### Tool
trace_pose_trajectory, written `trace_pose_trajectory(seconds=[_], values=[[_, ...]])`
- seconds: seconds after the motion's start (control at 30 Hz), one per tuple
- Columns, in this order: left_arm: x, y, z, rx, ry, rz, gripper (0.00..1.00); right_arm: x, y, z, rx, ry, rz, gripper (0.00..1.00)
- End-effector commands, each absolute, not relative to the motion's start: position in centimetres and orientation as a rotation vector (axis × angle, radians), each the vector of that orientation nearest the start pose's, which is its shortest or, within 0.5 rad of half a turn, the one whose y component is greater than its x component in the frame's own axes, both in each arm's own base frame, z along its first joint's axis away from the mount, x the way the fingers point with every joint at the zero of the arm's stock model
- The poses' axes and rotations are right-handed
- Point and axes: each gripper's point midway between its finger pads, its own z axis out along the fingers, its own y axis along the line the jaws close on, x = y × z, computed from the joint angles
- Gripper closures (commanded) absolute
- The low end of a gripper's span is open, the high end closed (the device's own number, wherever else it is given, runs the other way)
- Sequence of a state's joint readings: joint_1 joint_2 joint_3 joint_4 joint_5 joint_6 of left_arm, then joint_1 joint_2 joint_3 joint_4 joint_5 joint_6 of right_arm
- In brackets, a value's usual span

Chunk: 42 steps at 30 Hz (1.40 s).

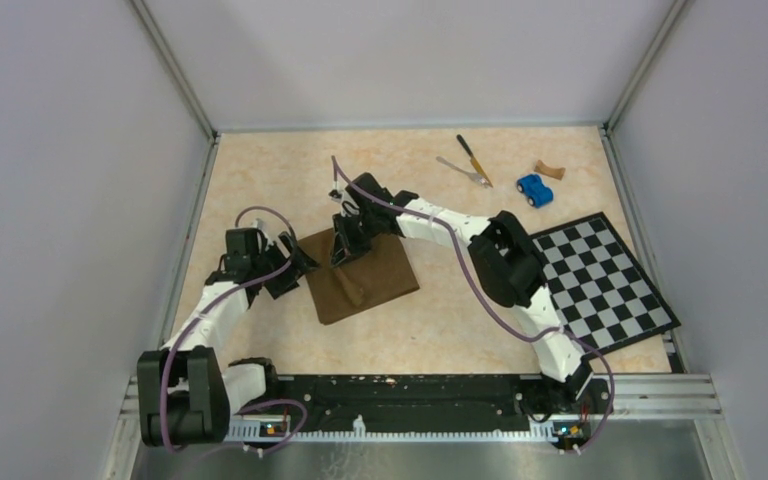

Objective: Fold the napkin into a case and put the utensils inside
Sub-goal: Fold the rectangle-folded napkin at the center of the board.

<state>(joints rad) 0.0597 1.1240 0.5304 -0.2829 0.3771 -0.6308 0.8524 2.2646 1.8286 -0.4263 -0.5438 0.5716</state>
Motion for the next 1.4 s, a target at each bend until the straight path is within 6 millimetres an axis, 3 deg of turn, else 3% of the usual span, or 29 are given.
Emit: trace_pose_trajectory(seconds=[0.0, 0.37, 0.87, 1.37], values=[[28.2, -6.9, 7.8, -0.652, 2.322, -0.712, 0.18, 27.3, 50.4, 9.9, -0.671, 2.576, 1.270, 1.00], [28.2, -6.2, 8.7, -0.637, 2.292, -0.661, 0.11, 26.2, 50.9, 11.2, -0.685, 2.561, 1.292, 1.00], [28.1, -5.5, 9.3, -0.641, 2.260, -0.614, 0.10, 24.8, 50.9, 12.8, -0.693, 2.543, 1.350, 1.00], [28.0, -5.2, 9.7, -0.637, 2.250, -0.590, 0.08, 24.8, 51.9, 10.7, -0.684, 2.573, 1.354, 1.00]])
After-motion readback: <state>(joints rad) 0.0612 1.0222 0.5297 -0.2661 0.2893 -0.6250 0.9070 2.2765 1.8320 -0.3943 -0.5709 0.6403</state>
